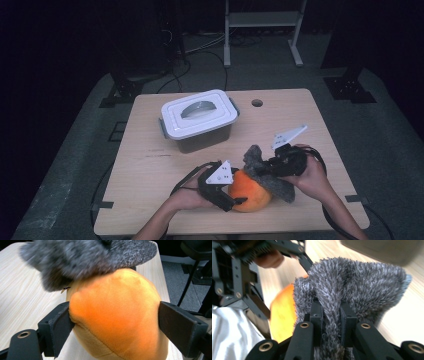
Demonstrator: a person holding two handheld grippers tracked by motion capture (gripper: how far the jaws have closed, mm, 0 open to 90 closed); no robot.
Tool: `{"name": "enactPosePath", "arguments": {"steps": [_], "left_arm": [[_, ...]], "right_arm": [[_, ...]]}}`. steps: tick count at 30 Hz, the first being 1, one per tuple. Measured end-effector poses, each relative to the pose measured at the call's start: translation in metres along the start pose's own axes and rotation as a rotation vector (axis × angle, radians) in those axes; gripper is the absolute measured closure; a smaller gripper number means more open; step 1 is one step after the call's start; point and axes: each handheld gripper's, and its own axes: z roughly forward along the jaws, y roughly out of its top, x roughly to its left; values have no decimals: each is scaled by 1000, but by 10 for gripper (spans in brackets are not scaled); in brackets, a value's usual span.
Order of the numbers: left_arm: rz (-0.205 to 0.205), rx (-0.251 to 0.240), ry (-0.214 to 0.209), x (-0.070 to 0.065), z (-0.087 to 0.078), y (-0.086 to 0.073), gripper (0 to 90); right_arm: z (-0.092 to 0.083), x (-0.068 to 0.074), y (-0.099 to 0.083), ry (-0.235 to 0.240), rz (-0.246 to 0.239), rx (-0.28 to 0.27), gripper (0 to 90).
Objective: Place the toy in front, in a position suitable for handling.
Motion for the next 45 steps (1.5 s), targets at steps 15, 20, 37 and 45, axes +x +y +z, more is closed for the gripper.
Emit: {"name": "enactPosePath", "arguments": {"steps": [15, 20, 37, 45], "left_arm": [[-52, -24, 7, 10, -6, -3, 105], [-53, -44, 21, 12, -12, -2, 105], [-63, -38, 35, 11, -1, -1, 171], [-83, -46, 44, 14, 0, -2, 170]], "right_arm": [[1, 28, -34, 28, -21, -77, 761], [-1, 17, -30, -4, -17, -80, 761], [-8, -2, -28, -54, 32, -128, 758], [-4, 20, -14, -56, -46, -112, 757]]}}
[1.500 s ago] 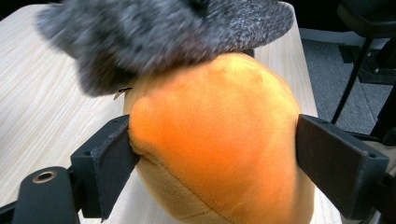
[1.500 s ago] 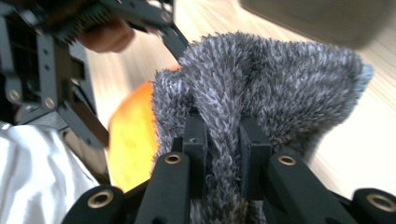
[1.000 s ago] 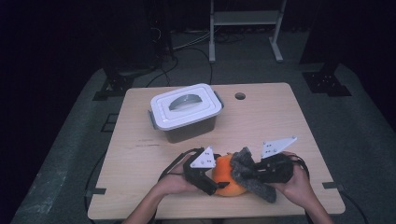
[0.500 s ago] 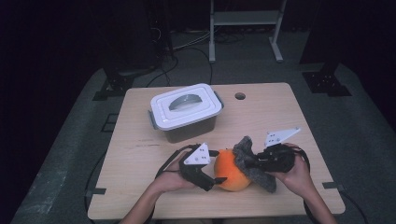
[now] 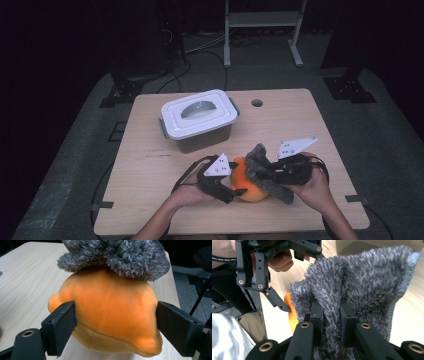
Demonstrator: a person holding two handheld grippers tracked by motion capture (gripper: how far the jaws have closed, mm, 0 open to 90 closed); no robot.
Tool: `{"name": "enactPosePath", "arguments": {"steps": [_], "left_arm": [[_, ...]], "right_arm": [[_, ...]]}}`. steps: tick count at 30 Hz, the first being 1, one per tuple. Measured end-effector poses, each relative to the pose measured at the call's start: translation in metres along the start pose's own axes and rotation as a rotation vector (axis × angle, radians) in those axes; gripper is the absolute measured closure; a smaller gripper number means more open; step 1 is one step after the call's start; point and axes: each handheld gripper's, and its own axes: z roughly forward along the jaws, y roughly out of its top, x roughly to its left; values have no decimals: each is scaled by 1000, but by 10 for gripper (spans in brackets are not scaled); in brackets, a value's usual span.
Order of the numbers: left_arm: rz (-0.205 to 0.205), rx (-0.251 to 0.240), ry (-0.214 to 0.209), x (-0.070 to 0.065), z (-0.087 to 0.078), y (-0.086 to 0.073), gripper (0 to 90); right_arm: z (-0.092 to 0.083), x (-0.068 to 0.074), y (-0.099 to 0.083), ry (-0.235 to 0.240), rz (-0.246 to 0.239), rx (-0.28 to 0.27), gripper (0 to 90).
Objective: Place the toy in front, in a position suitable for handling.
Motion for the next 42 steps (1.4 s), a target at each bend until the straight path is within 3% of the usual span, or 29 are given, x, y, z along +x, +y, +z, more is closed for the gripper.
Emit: {"name": "enactPosePath", "arguments": {"steps": [9, 17, 24, 28, 32, 36, 42], "left_arm": [[-5, -3, -1, 0, 3, 1, 165], [-18, 7, 20, 1, 3, 0, 161], [21, 8, -22, -4, 5, 3, 93], [22, 17, -4, -5, 8, 4, 93], [16, 33, 20, -4, 8, 4, 123], [3, 31, 27, -3, 8, 4, 125], [-8, 32, 24, -1, 8, 1, 131]], "right_arm": [[-8, -10, -24, -15, 66, 10, 758], [0, 17, -3, -10, -36, 16, 759], [0, 3, -16, 7, 13, -5, 763], [-3, -1, -17, -10, 22, -6, 762], [-4, 8, -5, -27, -14, -11, 763], [-2, 21, 5, -9, -56, -17, 762], [6, 18, -11, 10, -41, 0, 763]]}}
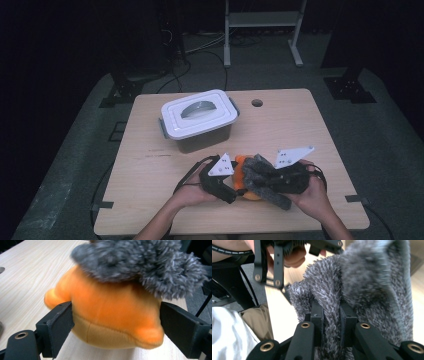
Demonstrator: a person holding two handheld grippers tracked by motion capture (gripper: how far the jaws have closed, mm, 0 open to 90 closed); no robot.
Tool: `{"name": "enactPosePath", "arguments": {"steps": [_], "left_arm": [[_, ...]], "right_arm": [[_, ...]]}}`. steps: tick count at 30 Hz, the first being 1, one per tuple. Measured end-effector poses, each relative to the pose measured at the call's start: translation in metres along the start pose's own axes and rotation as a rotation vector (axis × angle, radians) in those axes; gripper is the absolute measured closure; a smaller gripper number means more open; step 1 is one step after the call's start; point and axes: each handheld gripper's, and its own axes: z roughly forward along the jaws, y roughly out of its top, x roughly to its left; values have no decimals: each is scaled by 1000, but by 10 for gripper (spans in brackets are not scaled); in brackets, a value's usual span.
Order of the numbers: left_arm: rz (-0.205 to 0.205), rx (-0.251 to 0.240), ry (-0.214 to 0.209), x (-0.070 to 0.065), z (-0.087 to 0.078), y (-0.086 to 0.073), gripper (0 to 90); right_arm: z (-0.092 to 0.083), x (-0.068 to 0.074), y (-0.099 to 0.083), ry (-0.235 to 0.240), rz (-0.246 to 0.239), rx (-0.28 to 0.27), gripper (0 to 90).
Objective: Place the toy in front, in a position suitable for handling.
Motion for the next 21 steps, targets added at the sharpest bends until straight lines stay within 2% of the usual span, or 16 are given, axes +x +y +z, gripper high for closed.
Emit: {"name": "enactPosePath", "arguments": {"steps": [5, 8, 10, 14, 17, 21], "left_arm": [[7, 15, -13, -1, 4, 0, 136], [22, 16, -11, -3, 4, 2, 139], [22, -8, -12, -2, -1, 5, 139], [30, -47, -17, -3, -9, 9, 139], [52, -22, -20, -4, -4, 6, 163], [53, -8, -12, -3, -3, 4, 161]], "right_arm": [[-12, -3, -15, -16, 25, 11, 763], [-17, -3, -16, -24, 35, 21, 763], [-15, -3, -14, -25, 31, 22, 763], [-5, -4, -13, 12, 34, 10, 764], [-1, -3, -12, 25, 32, 16, 764], [-4, -2, -5, 16, 26, 8, 765]]}}
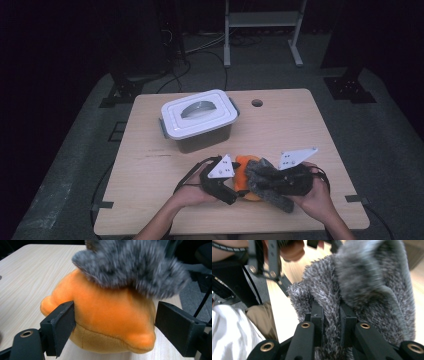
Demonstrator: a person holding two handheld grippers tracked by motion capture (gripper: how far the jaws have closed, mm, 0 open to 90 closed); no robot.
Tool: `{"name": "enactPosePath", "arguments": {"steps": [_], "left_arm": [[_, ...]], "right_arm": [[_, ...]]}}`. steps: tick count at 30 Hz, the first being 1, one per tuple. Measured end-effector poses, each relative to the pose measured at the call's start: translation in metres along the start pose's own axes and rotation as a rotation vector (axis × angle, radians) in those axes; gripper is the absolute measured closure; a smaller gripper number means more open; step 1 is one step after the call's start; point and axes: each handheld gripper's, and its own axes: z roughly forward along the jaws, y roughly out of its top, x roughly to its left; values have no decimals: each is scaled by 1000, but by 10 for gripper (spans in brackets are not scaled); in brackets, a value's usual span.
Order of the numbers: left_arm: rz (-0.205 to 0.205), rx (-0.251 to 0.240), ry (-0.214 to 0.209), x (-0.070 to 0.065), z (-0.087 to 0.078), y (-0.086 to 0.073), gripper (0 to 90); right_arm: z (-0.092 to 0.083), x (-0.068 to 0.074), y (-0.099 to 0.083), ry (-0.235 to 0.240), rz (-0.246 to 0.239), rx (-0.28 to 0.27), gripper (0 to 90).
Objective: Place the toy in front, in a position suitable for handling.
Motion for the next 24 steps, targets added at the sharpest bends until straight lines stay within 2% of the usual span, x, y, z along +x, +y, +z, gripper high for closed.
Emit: {"name": "enactPosePath", "arguments": {"steps": [3, 6, 9, 12, 15, 19, 21, 24], "left_arm": [[-8, 5, 3, 0, 1, -2, 153], [-16, 6, 4, 1, 0, -3, 152], [-19, -1, -8, 3, 0, -4, 153], [-14, -4, -12, 2, 0, -4, 153], [-12, 3, -8, 2, 0, -4, 152], [-18, 0, -11, 2, 0, -4, 152], [-18, 2, -9, 3, 0, -4, 152], [-43, -9, -11, 7, -5, -3, 152]], "right_arm": [[-2, 2, 10, -1, -15, -20, 765], [3, 2, 15, -4, -28, -5, 765], [6, 0, 8, 9, -17, 6, 765], [3, -2, -1, 25, 5, 19, 764], [-5, -4, -5, 11, 11, 24, 762], [-16, -14, 1, -36, 30, -11, 761], [-15, -23, 2, -54, 48, -15, 760], [-5, -30, -3, -33, 72, 10, 757]]}}
